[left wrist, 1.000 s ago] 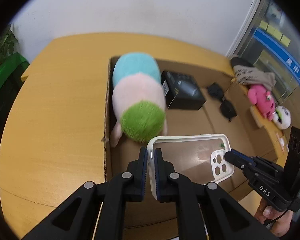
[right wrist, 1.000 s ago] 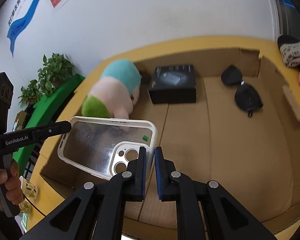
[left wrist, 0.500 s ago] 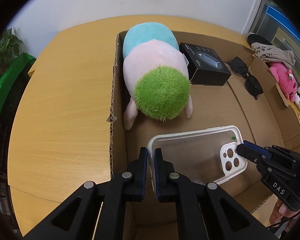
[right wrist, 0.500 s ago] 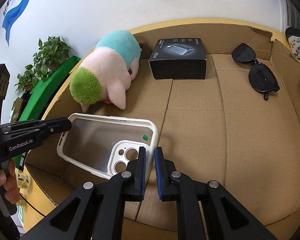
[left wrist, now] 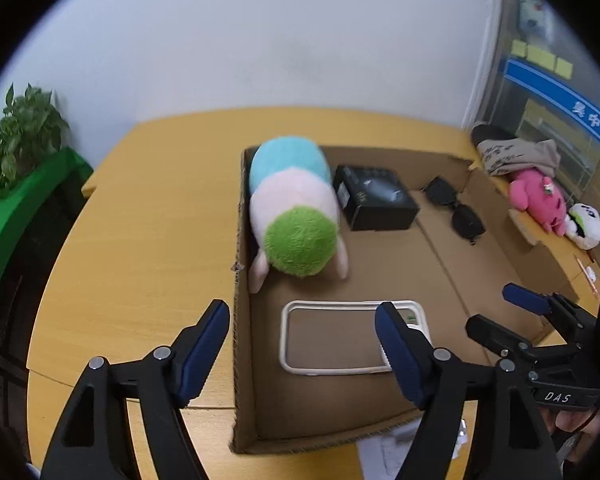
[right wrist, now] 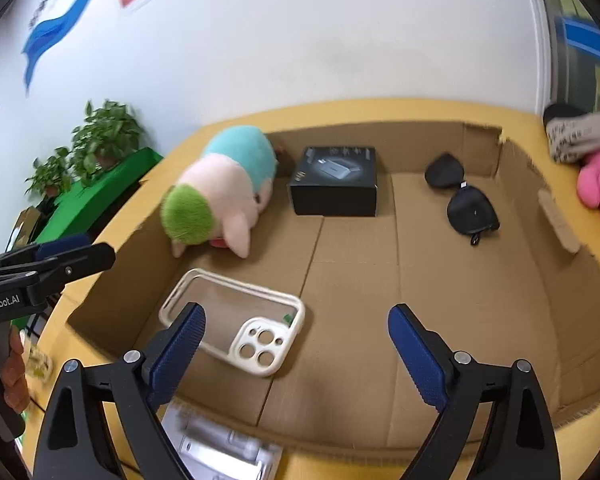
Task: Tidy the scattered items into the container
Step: 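Lower the phone case into the box and open the right gripper, then move the right gripper to the white phone stand and grasp it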
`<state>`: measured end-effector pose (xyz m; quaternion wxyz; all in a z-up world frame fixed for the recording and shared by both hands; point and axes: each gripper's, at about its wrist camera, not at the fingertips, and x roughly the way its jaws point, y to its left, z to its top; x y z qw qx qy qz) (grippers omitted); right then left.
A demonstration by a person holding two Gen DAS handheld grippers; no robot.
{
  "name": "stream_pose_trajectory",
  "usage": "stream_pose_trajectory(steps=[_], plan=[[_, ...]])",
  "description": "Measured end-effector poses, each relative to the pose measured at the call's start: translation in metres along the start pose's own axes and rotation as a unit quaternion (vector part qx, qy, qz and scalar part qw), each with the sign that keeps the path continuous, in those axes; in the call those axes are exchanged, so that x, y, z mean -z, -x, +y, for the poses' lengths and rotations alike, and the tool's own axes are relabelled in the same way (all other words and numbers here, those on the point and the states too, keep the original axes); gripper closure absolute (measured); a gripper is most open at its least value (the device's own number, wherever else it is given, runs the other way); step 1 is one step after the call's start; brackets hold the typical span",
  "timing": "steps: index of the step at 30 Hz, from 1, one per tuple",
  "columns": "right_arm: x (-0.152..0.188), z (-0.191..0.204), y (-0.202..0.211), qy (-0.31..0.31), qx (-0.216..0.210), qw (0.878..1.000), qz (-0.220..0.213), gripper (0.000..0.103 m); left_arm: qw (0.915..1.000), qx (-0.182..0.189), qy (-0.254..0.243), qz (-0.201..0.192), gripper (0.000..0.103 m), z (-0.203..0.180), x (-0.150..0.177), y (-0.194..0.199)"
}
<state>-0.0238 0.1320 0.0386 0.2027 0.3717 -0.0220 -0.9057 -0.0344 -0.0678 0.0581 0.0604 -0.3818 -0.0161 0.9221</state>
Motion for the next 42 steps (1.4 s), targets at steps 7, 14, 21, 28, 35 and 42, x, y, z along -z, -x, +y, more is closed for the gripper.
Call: stream_pose_trajectory(steps=[7, 14, 21, 28, 35, 42], plan=[[0.054, 0.010, 0.053, 0.063, -0.037, 0.996, -0.042, 0.007, 0.9975, 0.058, 0.029, -0.030, 0.025, -0.018, 0.061, 0.011], [0.086, 0.005, 0.053, 0.080, -0.060, 0.995, -0.015, 0.007, 0.9973, 0.022, 0.004, -0.070, 0.022, -0.043, 0.077, 0.018], [0.096, -0.001, 0.017, 0.055, -0.065, 0.995, 0.042, 0.007, 0.9976, 0.028, 0.027, -0.057, 0.022, -0.044, 0.105, 0.019], [0.103, 0.007, -0.010, 0.077, -0.046, 0.993, 0.077, 0.019, 0.9926, 0.067, 0.100, 0.008, 0.022, -0.023, 0.135, -0.029], [0.111, 0.005, 0.000, 0.081, -0.080, 0.990, 0.083, 0.058, 0.9919, 0.102, 0.065, 0.037, 0.032, -0.045, 0.150, -0.029], [0.132, -0.011, 0.030, 0.067, -0.091, 0.989, 0.089, 0.070, 0.9914, 0.119, 0.006, 0.054, 0.032, -0.088, 0.163, -0.019]])
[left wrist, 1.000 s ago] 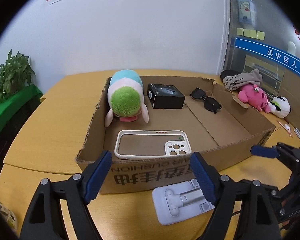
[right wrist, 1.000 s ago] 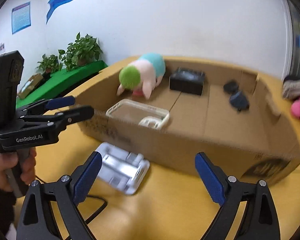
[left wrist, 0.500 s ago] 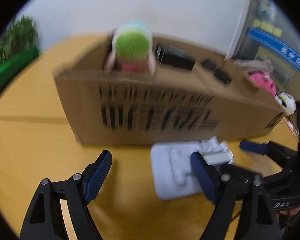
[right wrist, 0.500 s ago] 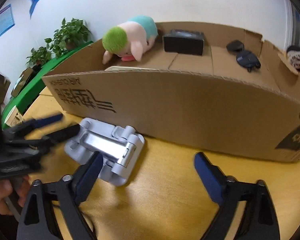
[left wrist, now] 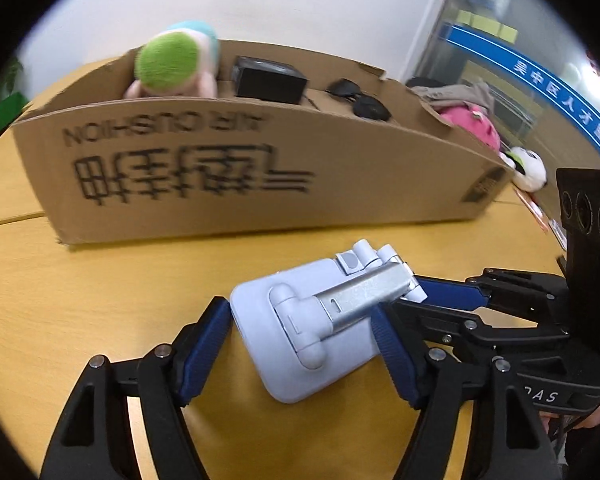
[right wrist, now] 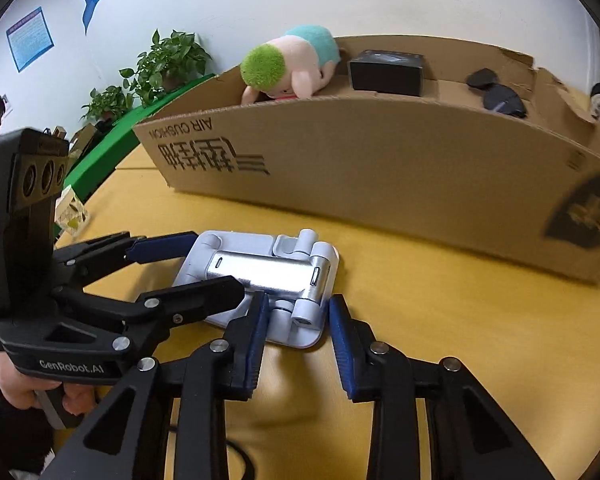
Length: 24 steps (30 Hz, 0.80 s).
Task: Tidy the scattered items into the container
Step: 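Move the right gripper to the white phone stand and grasp it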
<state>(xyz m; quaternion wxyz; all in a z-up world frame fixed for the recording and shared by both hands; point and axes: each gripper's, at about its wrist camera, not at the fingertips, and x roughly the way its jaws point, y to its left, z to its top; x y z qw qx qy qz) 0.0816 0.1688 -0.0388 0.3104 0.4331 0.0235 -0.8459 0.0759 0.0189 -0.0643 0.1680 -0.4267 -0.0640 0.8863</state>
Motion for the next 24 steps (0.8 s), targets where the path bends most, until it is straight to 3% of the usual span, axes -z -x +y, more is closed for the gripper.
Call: stream_pose_trajectory(steps=[8, 10, 12, 19, 24], plan=[[0.038, -0.023, 0.043, -0.018, 0.038, 0.999, 0.011, 0.066, 0.9962, 0.059, -0.058, 0.025, 0.030, -0.048, -0.006, -0.010], [0.045, -0.034, 0.050, -0.032, 0.060, 0.998, 0.013, 0.031, 0.9944, 0.063, -0.079, 0.031, 0.025, -0.058, -0.004, -0.010], [0.052, -0.042, 0.055, -0.032, 0.096, 0.995, 0.019, 0.006, 0.9917, 0.060, -0.107, 0.040, 0.022, -0.066, -0.002, -0.011], [0.056, -0.052, 0.062, -0.041, 0.066, 0.997, 0.009, 0.002, 0.9785, 0.071, -0.182, 0.066, 0.017, -0.072, 0.005, -0.005], [0.050, -0.040, 0.050, -0.012, 0.065, 0.998, 0.007, 0.002, 0.9841, 0.070, -0.154, 0.053, 0.018, -0.068, 0.001, -0.007]])
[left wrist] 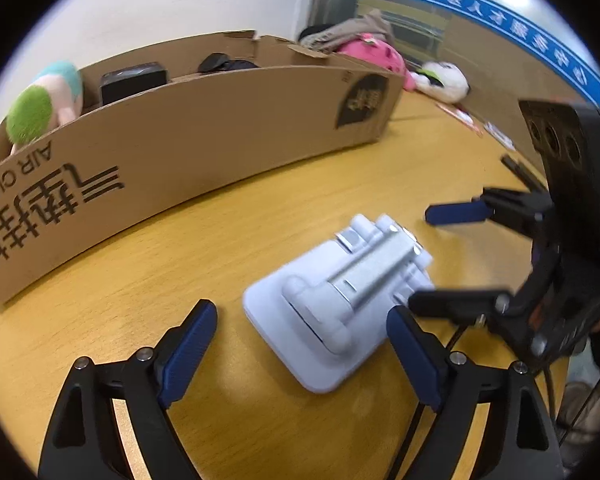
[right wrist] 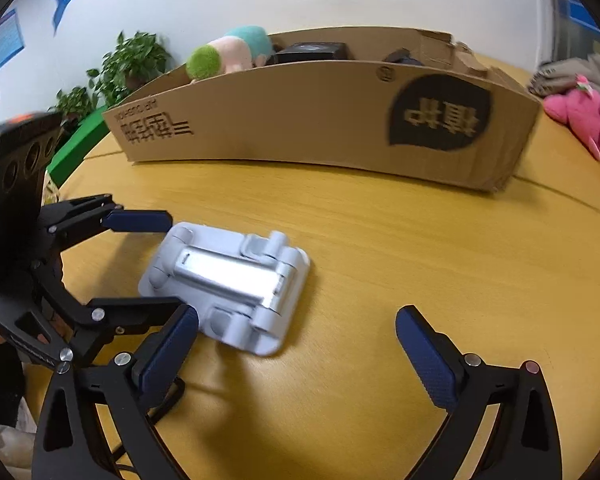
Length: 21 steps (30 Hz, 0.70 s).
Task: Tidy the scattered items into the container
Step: 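Move the right gripper to the white phone stand and grasp it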
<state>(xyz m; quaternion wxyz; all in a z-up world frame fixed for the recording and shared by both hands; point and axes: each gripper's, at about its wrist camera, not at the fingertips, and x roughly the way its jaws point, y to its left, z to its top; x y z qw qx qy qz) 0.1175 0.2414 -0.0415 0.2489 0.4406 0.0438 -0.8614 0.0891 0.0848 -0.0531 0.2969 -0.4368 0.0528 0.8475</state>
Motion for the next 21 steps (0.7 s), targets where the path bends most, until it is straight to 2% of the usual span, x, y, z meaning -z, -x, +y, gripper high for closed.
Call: stream_pose_trajectory(steps=[3, 5, 6, 7, 9, 15, 17, 18, 19, 21], plan=[[0.003, 0.011, -0.002, 0.033, 0.004, 0.999, -0.003, 0.005, 1.0000, -0.006, 0.006, -0.002, 0.019, 0.000, 0.001, 0.001], [0.002, 0.015, -0.002, 0.039, -0.004, 0.999, -0.003, 0.014, 0.9999, -0.010, 0.011, -0.004, 0.022, 0.001, 0.001, 0.001], [0.001, 0.017, -0.002, 0.038, -0.011, 0.999, -0.005, 0.026, 0.9998, -0.011, 0.015, -0.006, 0.023, 0.002, 0.001, 0.002], [0.001, 0.019, -0.001, 0.035, -0.020, 0.999, -0.006, 0.046, 0.9998, -0.012, 0.018, -0.007, 0.025, 0.002, 0.000, 0.001], [-0.001, 0.020, -0.002, 0.025, -0.026, 0.999, -0.006, 0.055, 0.9997, -0.015, 0.016, -0.007, 0.031, 0.000, 0.001, 0.002], [0.001, 0.022, -0.002, 0.018, -0.033, 0.999, -0.007, 0.054, 0.9991, -0.003, 0.042, -0.010, 0.035, 0.005, 0.002, 0.006], [0.001, 0.017, 0.000, 0.000, -0.049, 0.999, -0.007, 0.048, 0.9975, 0.015, 0.067, -0.013, 0.039, 0.012, 0.002, 0.008], [-0.001, 0.015, 0.000, -0.010, -0.056, 0.998, -0.007, 0.037, 0.9964, 0.024, 0.080, -0.016, 0.039, 0.016, 0.002, 0.009], [-0.003, 0.013, -0.001, -0.016, -0.054, 0.998, -0.007, 0.031, 0.9949, 0.033, 0.093, -0.019, 0.039, 0.019, 0.002, 0.010], [-0.006, 0.012, -0.003, -0.016, -0.043, 0.999, -0.009, 0.031, 0.9927, 0.043, 0.110, -0.022, 0.039, 0.024, 0.002, 0.010]])
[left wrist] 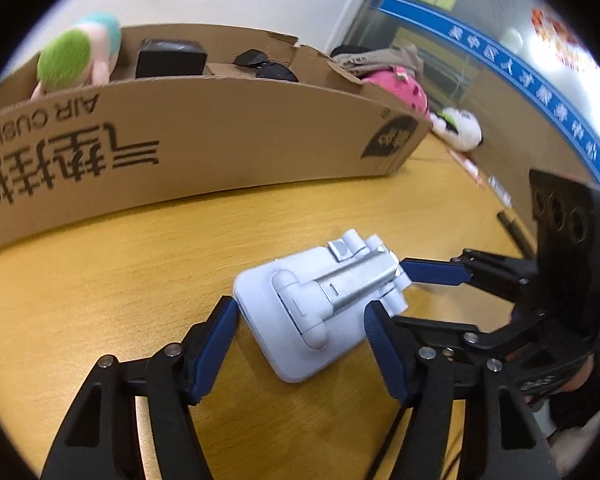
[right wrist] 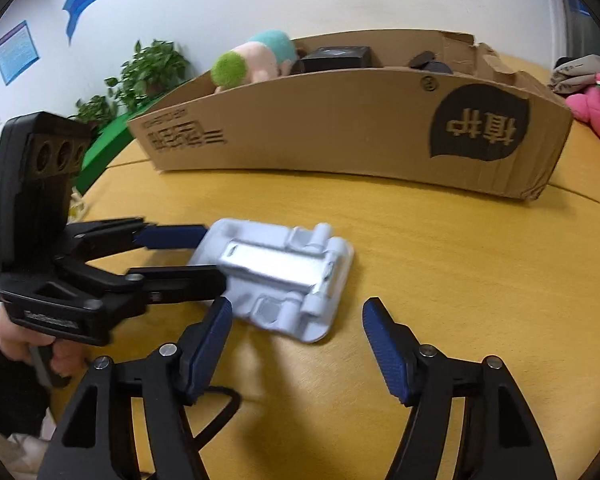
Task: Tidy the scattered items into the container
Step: 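Move the right gripper to the white phone stand and grasp it, then lift the phone stand with the right gripper and carry it over the box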
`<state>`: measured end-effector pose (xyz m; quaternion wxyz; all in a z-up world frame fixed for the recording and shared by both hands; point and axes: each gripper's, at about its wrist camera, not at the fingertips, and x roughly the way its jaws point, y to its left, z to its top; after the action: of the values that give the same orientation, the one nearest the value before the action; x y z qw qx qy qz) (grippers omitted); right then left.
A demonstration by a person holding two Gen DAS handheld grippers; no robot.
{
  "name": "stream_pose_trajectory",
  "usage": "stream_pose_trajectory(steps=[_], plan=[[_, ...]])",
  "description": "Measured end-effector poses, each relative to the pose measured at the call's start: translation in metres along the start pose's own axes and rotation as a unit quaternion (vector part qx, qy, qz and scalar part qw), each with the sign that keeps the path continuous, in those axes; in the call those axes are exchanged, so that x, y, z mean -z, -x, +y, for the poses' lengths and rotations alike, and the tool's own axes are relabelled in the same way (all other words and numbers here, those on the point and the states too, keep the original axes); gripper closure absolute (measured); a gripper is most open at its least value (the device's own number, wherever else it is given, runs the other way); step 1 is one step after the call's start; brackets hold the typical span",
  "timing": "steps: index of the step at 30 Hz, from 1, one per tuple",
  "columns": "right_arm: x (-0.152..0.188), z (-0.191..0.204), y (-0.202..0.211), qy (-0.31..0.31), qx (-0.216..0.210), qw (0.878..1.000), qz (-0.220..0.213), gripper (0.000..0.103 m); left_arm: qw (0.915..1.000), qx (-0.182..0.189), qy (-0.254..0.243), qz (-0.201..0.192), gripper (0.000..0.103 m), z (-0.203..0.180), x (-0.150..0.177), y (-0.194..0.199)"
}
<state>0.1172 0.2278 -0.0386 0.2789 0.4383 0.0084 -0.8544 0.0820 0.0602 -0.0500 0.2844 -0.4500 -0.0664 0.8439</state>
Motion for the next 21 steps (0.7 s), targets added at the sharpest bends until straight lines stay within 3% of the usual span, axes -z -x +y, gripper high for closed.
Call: stream_pose_trajectory(steps=[2, 3, 14, 21], plan=[[-0.0011, 0.0044, -0.0022, 0.014, 0.001, 1.000, 0.001, 0.043, 0.9999, -0.014, -0.004, 0.000, 0.053, -0.0010, 0.0007, -0.0007], [-0.0009, 0.0079, -0.0031, 0.025, 0.003, 1.000, 0.001, 0.050, 0.9998, -0.018, -0.004, 0.001, 0.053, -0.0010, 0.0011, -0.0009], [0.0016, 0.0047, -0.0011, 0.017, 0.007, 1.000, -0.004, 0.053, 0.9998, -0.011, 0.015, -0.005, 0.063, 0.0011, 0.0057, 0.0014], [0.0046, 0.0044, 0.0011, 0.007, 0.001, 1.000, -0.007, 0.054, 0.9997, -0.019, 0.016, -0.006, 0.063, -0.0023, 0.0064, 0.0042]])
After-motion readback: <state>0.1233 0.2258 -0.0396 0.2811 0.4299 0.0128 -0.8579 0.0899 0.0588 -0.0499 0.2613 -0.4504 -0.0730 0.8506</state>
